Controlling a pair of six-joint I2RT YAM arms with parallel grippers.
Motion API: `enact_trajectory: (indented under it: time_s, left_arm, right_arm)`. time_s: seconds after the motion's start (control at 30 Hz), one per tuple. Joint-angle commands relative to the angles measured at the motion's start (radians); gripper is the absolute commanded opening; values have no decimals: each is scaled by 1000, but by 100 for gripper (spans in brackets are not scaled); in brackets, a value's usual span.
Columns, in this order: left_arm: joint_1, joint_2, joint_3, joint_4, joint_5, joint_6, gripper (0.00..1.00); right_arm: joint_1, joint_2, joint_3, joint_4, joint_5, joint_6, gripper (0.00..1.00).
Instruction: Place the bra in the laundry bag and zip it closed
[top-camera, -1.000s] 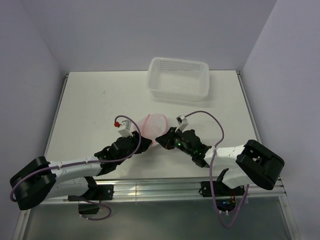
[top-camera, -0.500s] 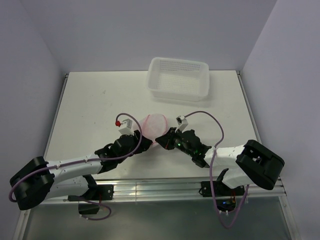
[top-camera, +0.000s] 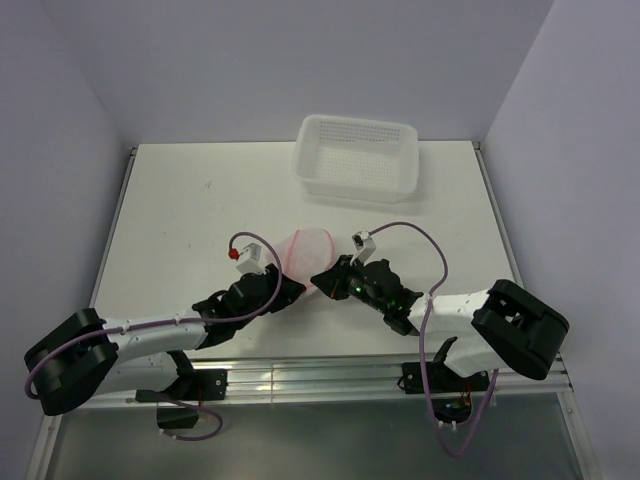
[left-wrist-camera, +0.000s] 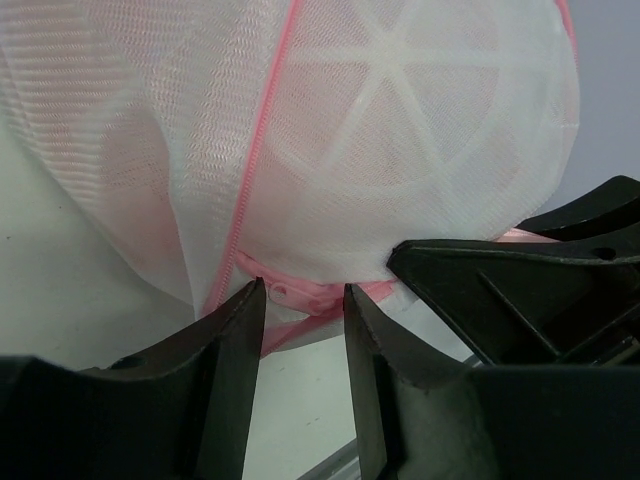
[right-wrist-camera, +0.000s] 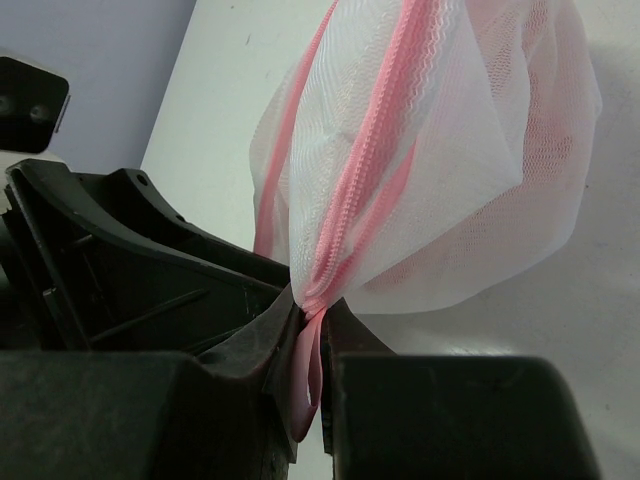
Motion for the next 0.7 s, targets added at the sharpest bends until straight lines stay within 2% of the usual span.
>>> enact_trajectory:
  time_s: [0.0, 0.33, 0.67]
  left_arm:
    - [-4, 28, -13, 84, 24, -68, 43]
    - [-5, -37, -79, 158, -79, -102, 33]
    - [-7, 15, -131, 310, -102, -102, 33]
  right_arm:
    - [8, 2, 6, 41, 12, -10, 0]
    - [8, -3, -1, 49, 12, -7, 0]
    - [11, 9, -4, 58, -12, 2, 0]
